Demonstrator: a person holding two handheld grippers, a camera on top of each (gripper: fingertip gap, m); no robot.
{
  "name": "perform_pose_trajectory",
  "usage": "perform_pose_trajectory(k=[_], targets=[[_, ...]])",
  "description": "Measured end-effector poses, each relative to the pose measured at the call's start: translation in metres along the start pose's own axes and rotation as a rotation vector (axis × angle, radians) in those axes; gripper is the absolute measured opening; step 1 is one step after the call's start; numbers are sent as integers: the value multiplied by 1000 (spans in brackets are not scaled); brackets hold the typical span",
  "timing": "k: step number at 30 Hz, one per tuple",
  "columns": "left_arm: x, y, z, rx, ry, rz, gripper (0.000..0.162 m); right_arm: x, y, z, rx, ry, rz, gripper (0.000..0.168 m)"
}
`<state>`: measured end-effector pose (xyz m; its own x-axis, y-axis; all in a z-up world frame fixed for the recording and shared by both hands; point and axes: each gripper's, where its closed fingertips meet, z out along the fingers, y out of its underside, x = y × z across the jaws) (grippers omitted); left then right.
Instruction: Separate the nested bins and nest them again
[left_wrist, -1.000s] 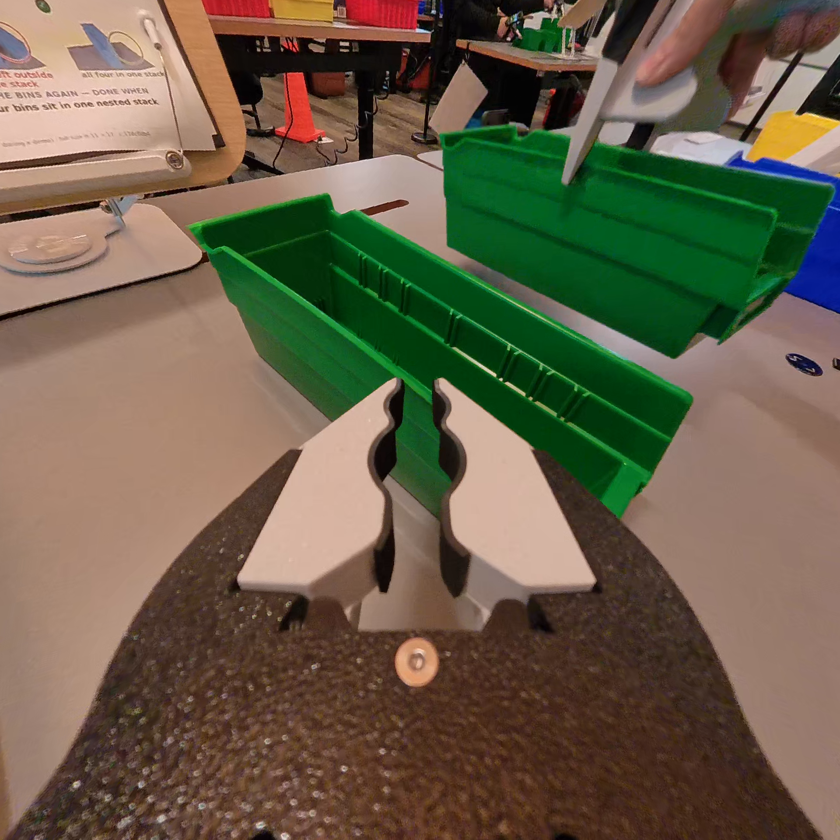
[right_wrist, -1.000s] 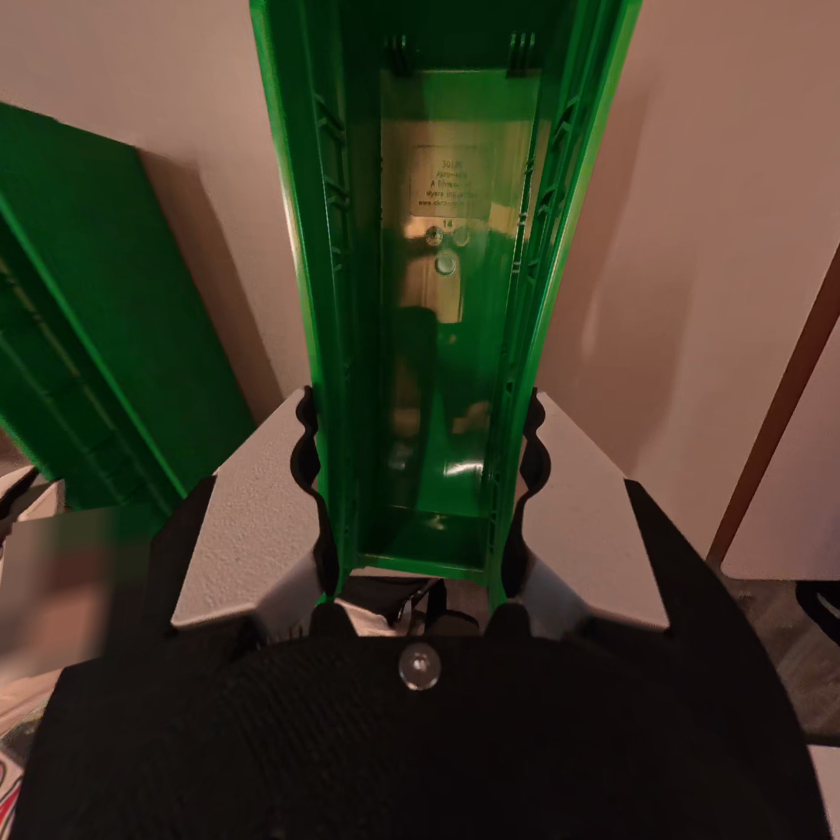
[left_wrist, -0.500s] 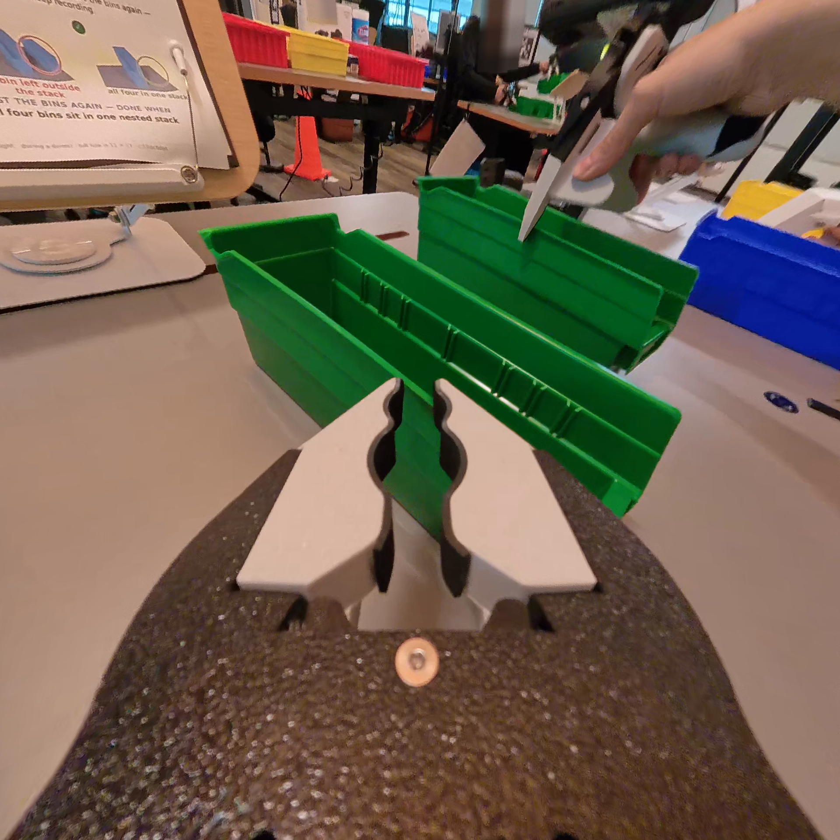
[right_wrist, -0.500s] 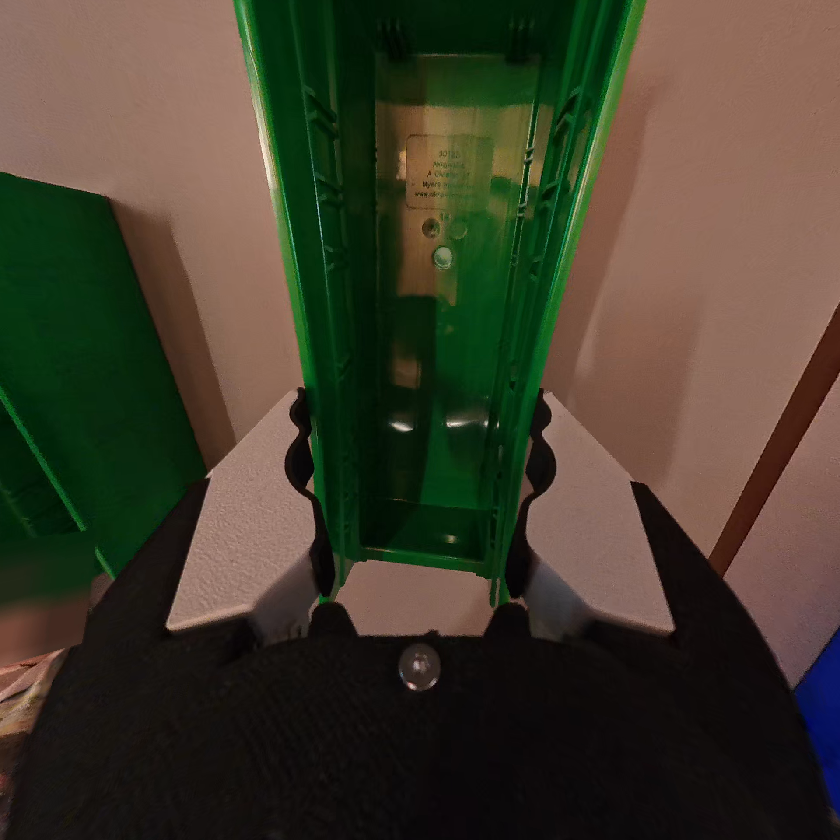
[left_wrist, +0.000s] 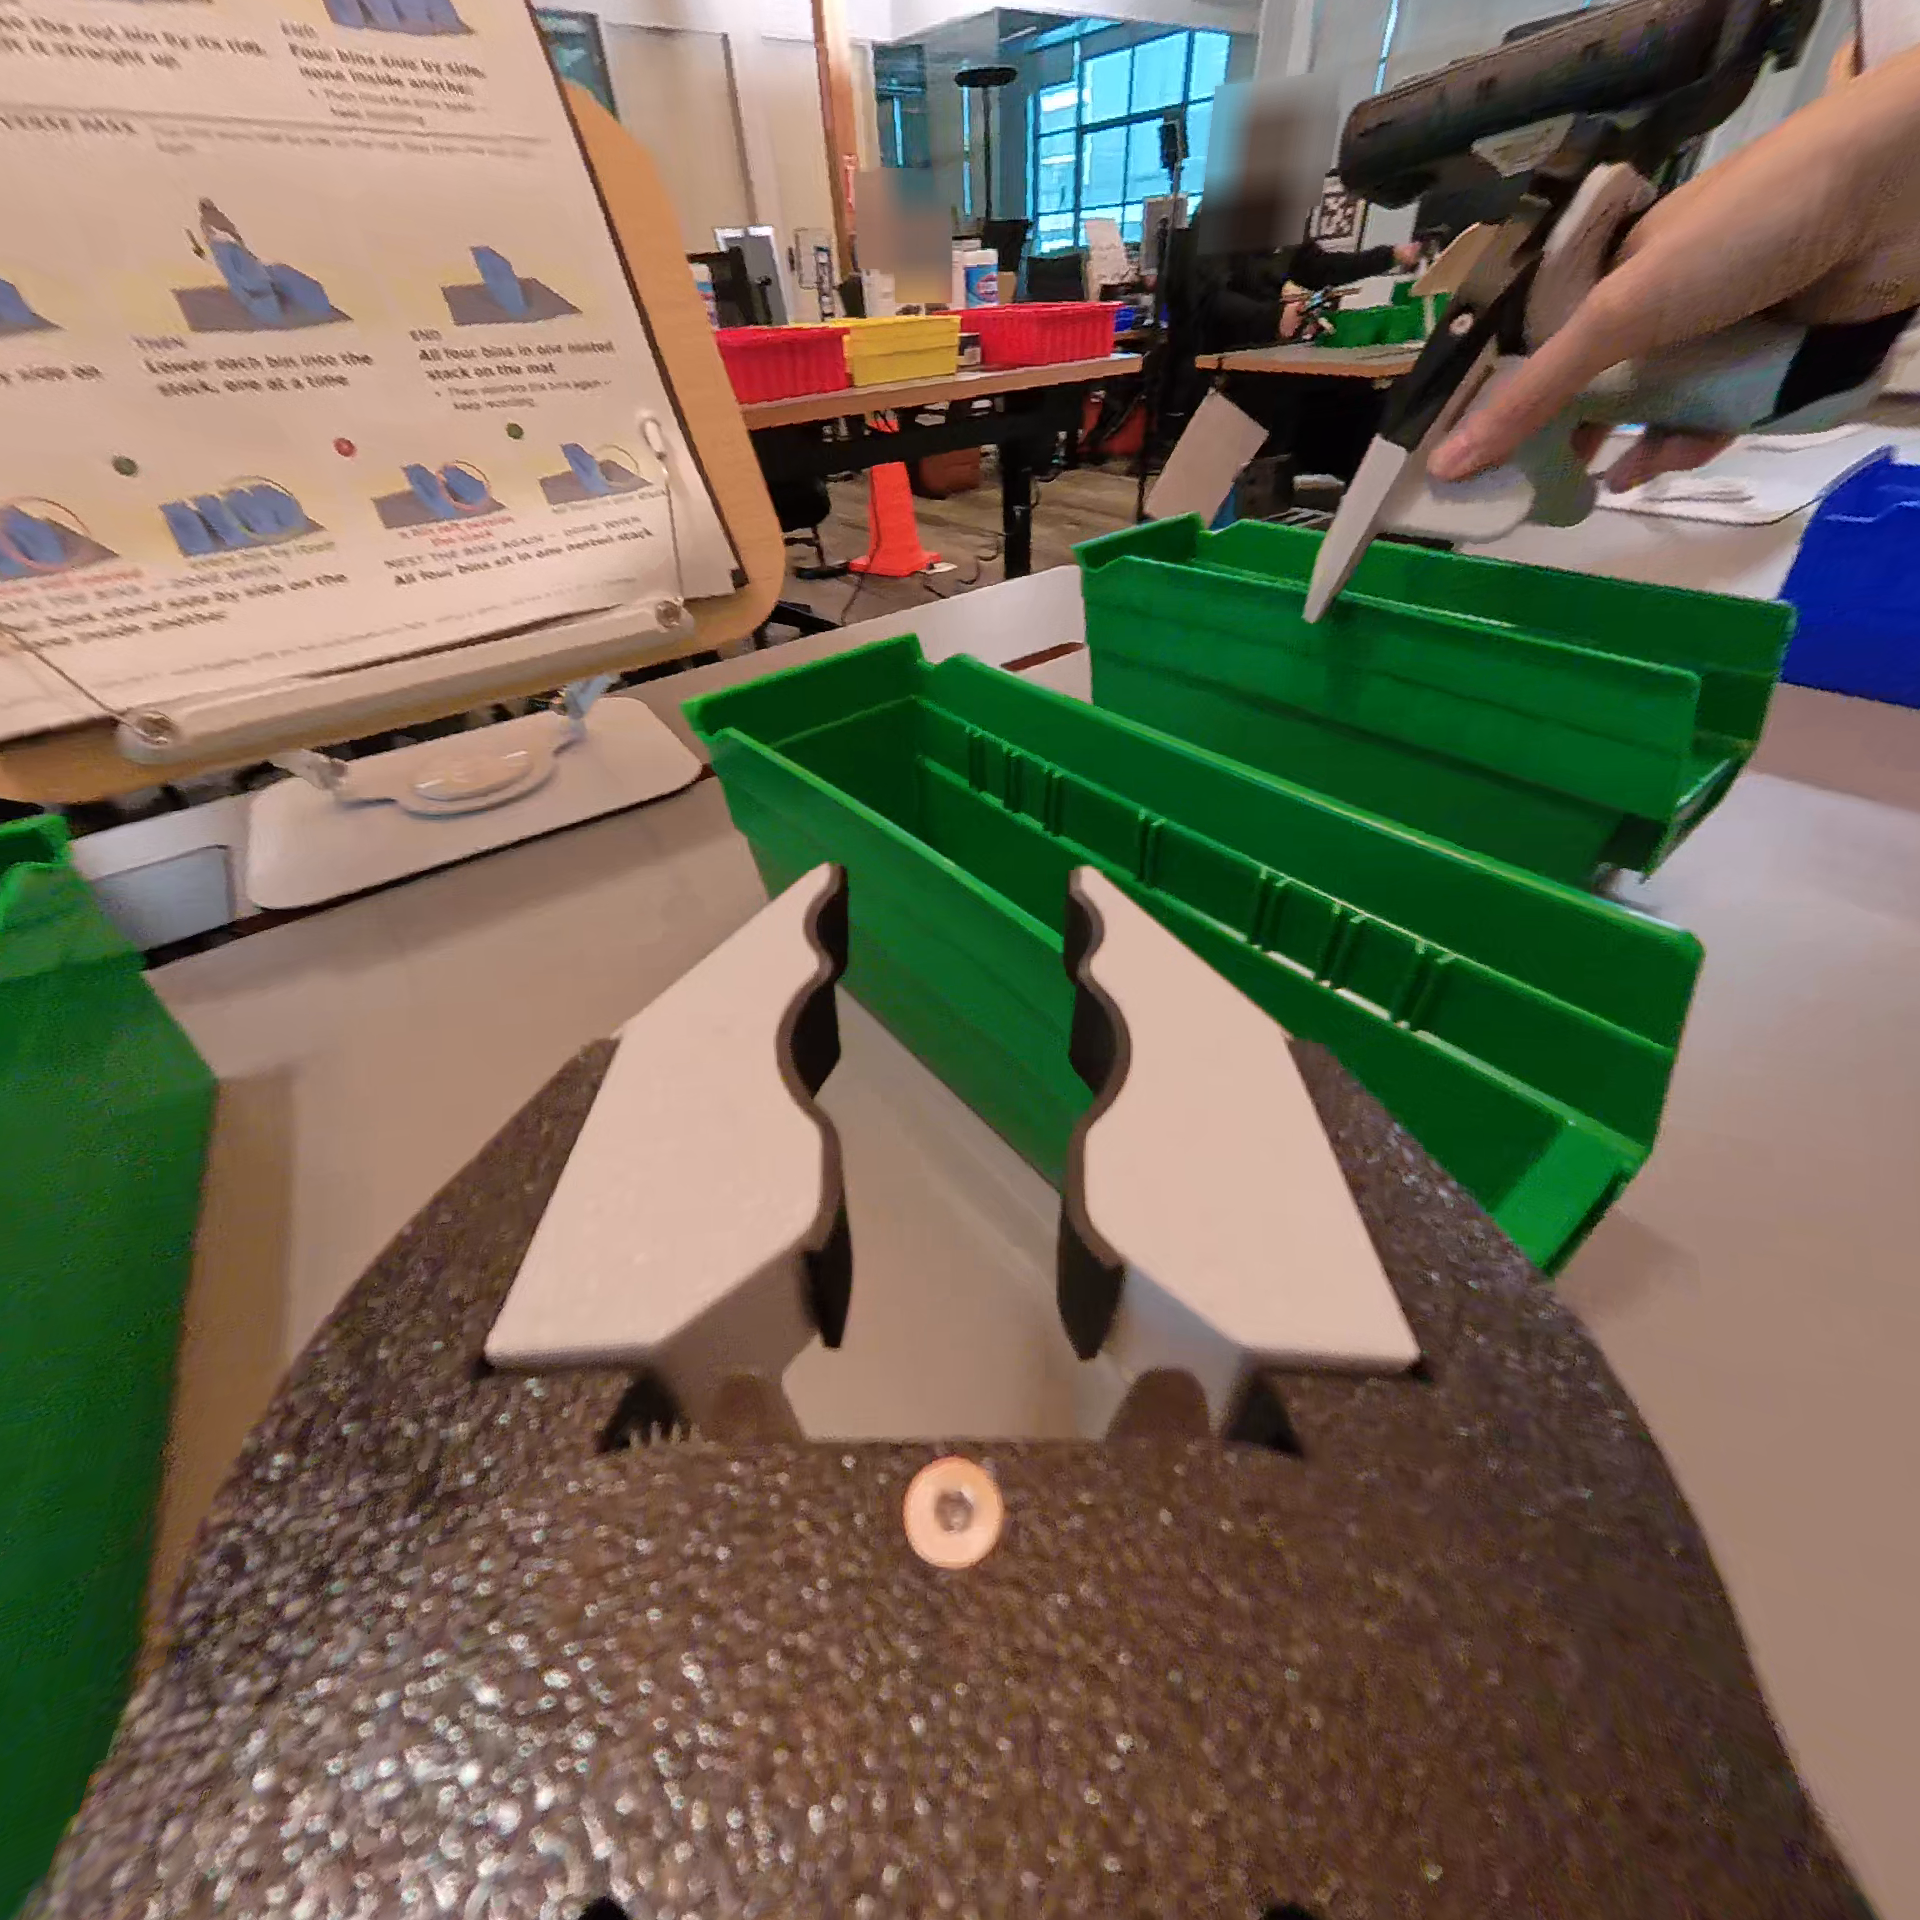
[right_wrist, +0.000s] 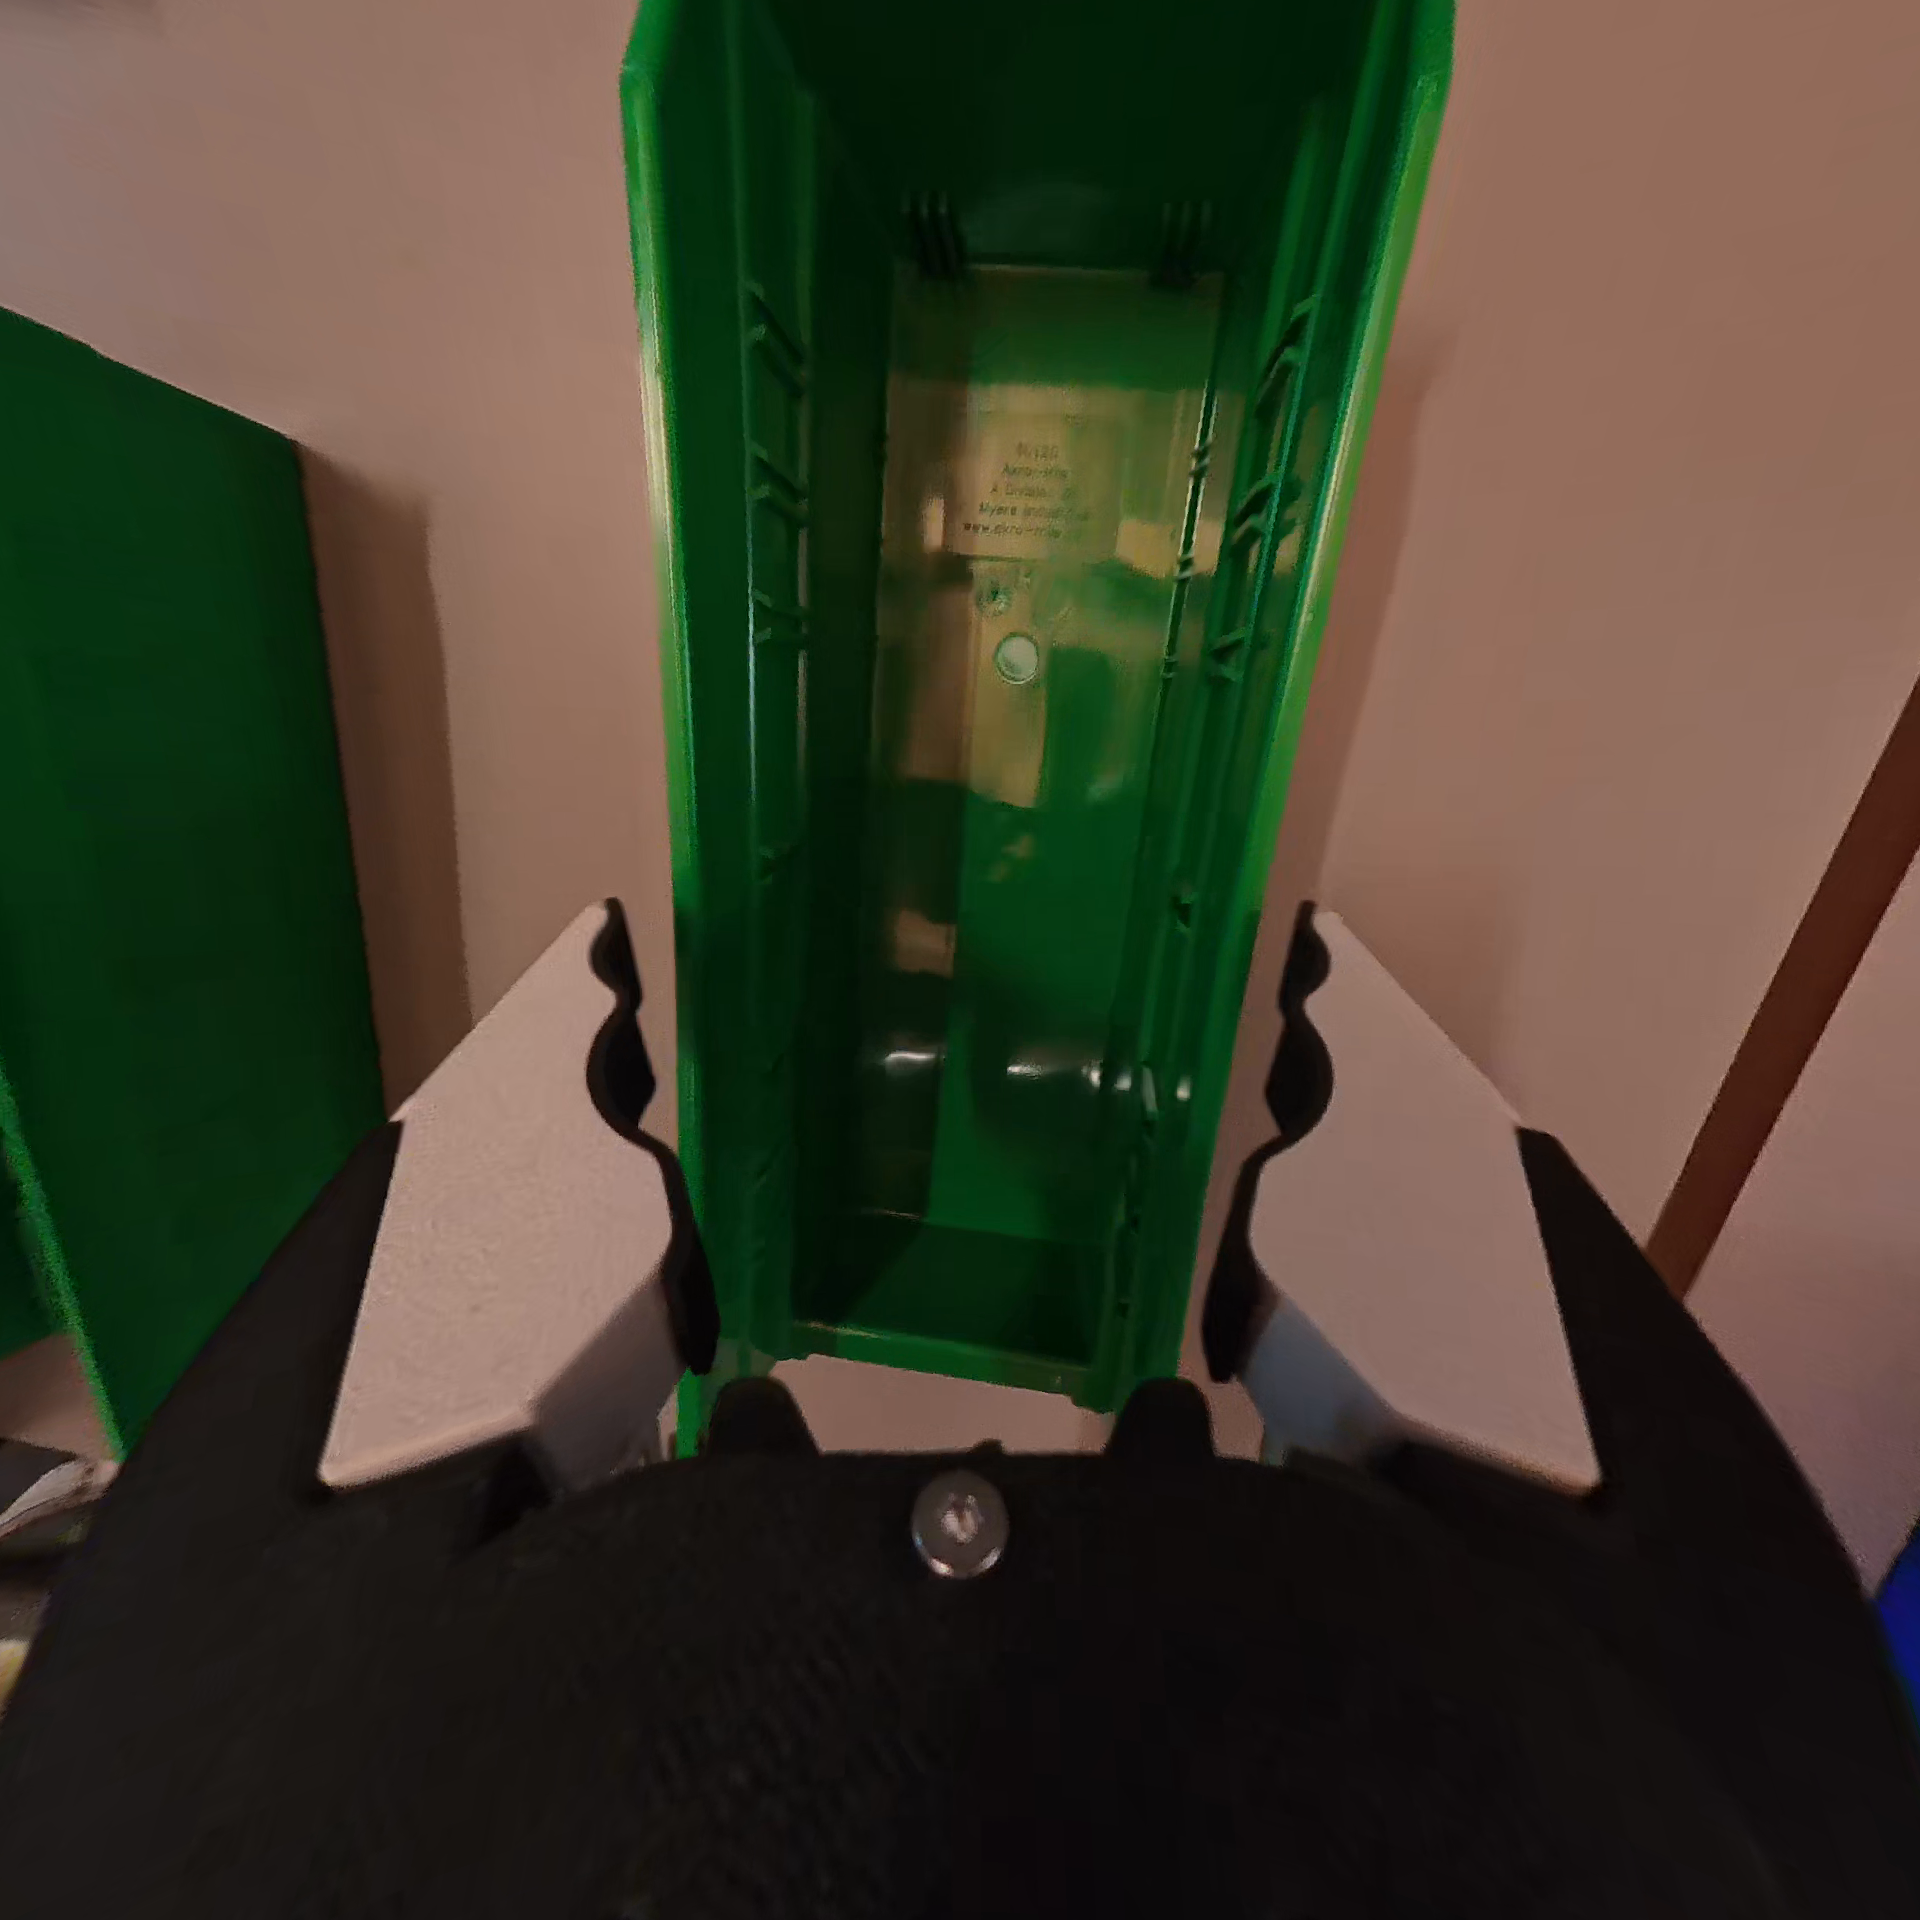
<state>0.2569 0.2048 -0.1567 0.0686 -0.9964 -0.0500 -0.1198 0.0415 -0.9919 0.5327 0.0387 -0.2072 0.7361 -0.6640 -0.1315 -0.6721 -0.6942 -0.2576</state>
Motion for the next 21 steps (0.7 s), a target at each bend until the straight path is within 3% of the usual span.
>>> perform_pose_trajectory(k=[6, 10, 13, 16, 21], targets=[[-23, -16, -25, 32, -111, 173, 42, -12, -9, -37, 229, 43, -92, 126], [-39, -12, -51, 40, -164, 125, 64, -15, -8, -97, 614, 237, -246, 114], [-50, 0, -66, -27, -187, 129, 79, -11, 18, -132, 884, 444, -334, 110], [-69, 5, -82, -94, -242, 142, 90, -16, 52, -132, 1055, 526, -363, 110], [-108, 4, -110, -210, -359, 191, 96, -41, 100, -89, 1058, 414, -317, 143]])
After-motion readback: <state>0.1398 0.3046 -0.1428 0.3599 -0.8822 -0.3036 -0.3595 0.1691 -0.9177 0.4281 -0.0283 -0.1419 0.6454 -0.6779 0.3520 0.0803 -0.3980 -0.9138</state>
